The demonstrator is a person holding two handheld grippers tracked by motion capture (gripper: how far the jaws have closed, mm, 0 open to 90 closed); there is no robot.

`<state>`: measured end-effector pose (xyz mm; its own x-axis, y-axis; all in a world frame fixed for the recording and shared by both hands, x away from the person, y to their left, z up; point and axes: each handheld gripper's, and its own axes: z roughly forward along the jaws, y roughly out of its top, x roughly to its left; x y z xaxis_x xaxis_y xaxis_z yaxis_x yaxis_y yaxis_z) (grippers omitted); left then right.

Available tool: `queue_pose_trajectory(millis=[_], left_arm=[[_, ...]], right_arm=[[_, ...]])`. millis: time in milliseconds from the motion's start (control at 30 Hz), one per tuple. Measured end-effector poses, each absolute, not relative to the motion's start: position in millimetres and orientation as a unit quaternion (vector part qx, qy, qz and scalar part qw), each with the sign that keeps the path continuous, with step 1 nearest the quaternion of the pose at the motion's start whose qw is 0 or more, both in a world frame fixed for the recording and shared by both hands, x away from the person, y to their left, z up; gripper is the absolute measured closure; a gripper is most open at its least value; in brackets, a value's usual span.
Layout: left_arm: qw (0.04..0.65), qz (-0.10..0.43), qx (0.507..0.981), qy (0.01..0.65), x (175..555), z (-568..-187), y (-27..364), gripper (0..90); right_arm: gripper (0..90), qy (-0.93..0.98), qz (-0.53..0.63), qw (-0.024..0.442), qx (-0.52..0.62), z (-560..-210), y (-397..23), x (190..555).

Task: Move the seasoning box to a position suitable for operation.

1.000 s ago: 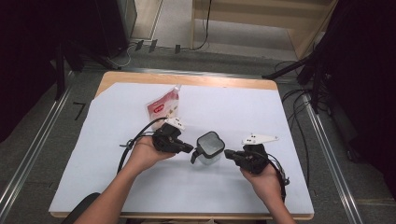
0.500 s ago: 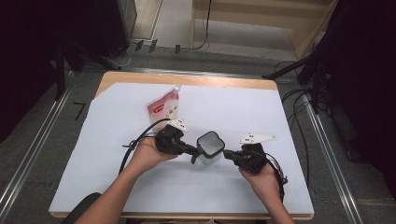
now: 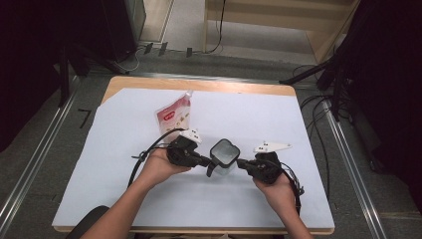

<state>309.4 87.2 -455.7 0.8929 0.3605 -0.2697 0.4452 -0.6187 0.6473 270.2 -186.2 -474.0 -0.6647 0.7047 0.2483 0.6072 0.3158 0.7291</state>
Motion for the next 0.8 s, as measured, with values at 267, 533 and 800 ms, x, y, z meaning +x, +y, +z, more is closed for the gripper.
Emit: queue_pose_trajectory(millis=[267,533,800], left_arm=[[0.375,-0.059,0.899,0.219,307,-456,84,90.0],[0.371,-0.052,0.902,0.214,301,-454,77,90.0],[0.38,-0.066,0.896,0.219,300,-455,73,90.0]], right_arm=[[90.0,0.804,0.424,0.055,0.412,-475,-186,273],[90.0,0.797,0.429,0.057,0.42,-476,-184,278],[90.0,0.797,0.427,0.056,0.424,-476,-182,285]])
